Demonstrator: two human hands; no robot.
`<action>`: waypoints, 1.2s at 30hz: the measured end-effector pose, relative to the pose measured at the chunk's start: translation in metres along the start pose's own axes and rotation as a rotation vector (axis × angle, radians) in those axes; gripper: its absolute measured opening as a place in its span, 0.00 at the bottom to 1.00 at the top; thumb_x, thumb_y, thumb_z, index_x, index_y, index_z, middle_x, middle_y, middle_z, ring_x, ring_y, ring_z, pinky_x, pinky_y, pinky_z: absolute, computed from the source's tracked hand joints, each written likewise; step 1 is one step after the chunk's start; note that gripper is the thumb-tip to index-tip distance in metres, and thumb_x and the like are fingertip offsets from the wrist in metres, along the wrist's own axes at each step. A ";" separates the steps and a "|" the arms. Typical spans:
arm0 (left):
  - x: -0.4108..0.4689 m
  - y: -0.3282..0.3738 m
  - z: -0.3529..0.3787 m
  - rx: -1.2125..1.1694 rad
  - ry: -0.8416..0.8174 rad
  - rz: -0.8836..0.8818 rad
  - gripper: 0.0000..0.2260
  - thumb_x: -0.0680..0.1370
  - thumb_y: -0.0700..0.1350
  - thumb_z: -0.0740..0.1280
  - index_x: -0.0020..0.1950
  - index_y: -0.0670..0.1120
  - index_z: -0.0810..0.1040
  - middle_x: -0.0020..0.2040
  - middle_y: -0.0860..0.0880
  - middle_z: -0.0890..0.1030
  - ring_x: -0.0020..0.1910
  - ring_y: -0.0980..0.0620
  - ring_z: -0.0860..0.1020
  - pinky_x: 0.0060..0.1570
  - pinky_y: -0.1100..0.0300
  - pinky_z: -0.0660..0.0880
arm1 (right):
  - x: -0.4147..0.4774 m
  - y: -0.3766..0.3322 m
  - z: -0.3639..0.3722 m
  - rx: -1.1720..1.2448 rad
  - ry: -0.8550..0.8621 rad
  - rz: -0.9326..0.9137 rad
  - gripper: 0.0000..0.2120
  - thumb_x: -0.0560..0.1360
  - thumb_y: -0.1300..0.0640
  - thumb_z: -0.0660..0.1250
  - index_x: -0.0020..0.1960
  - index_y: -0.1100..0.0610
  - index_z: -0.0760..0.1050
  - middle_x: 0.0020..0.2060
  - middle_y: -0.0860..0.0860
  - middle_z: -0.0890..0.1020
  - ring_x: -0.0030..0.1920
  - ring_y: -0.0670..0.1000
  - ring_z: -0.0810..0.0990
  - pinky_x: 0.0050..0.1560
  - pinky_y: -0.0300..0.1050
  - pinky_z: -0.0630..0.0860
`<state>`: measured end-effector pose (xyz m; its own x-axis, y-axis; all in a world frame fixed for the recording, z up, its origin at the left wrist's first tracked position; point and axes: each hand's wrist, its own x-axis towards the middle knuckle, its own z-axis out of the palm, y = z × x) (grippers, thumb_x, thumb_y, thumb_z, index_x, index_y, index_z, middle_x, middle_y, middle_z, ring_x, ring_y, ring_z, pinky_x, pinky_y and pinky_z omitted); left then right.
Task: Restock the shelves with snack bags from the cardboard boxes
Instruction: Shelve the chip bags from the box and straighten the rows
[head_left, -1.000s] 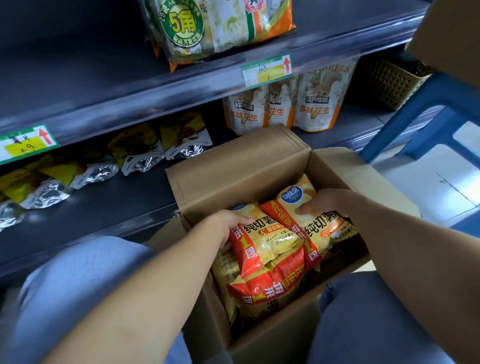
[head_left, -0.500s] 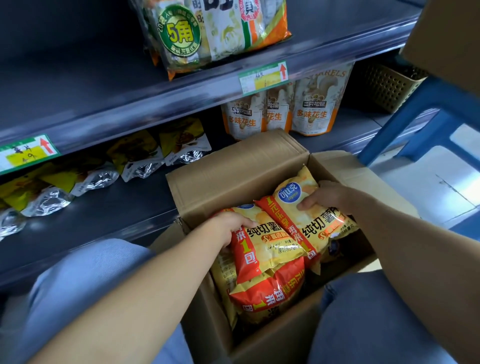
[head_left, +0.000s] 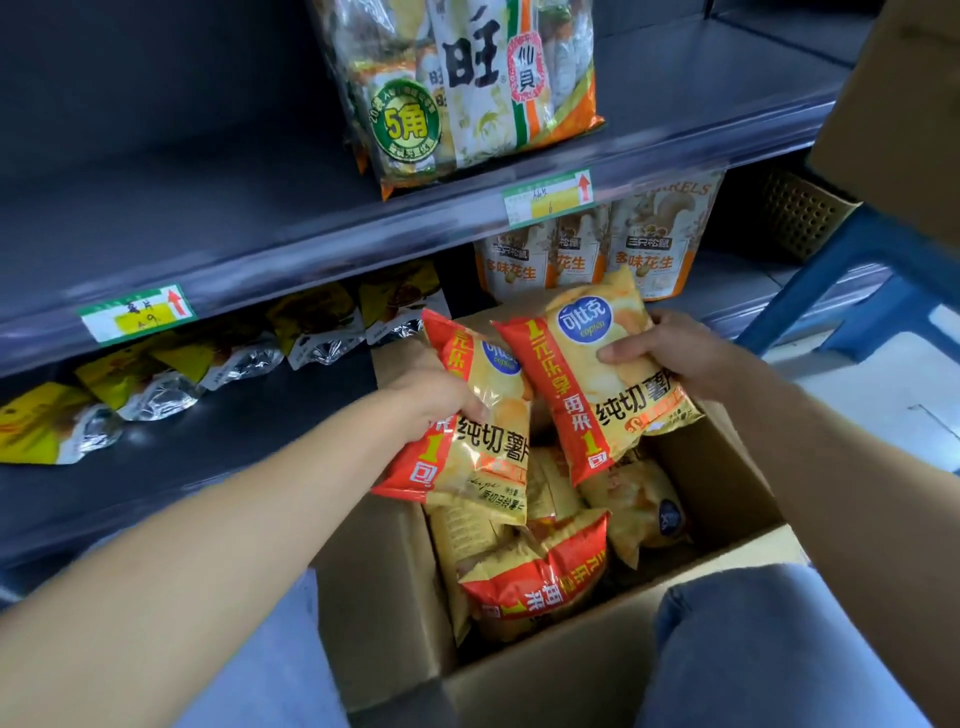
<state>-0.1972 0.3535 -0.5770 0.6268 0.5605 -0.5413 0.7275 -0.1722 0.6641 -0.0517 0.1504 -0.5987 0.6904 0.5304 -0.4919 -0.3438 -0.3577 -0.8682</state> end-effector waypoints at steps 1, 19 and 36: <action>-0.005 0.006 -0.009 0.030 0.047 0.052 0.30 0.61 0.35 0.80 0.56 0.44 0.66 0.50 0.44 0.78 0.50 0.43 0.79 0.52 0.45 0.78 | -0.004 -0.010 0.001 0.014 -0.006 -0.045 0.39 0.53 0.59 0.79 0.63 0.57 0.72 0.51 0.57 0.85 0.49 0.60 0.84 0.52 0.61 0.79; -0.072 0.047 -0.242 -0.122 0.547 0.574 0.34 0.58 0.41 0.82 0.56 0.50 0.65 0.52 0.49 0.77 0.49 0.48 0.78 0.49 0.49 0.76 | -0.055 -0.210 0.134 0.148 -0.082 -0.614 0.30 0.60 0.60 0.77 0.60 0.60 0.75 0.48 0.56 0.86 0.47 0.58 0.85 0.44 0.54 0.82; 0.046 -0.016 -0.457 -0.536 0.477 0.575 0.31 0.66 0.33 0.76 0.60 0.47 0.62 0.50 0.46 0.79 0.46 0.48 0.81 0.49 0.47 0.79 | 0.065 -0.318 0.332 0.195 -0.018 -0.660 0.33 0.62 0.58 0.80 0.62 0.60 0.69 0.47 0.56 0.85 0.43 0.58 0.86 0.44 0.60 0.82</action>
<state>-0.3072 0.7523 -0.3770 0.5841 0.8000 0.1372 0.0385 -0.1962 0.9798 -0.1088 0.5537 -0.3759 0.7845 0.6030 0.1447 0.0360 0.1886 -0.9814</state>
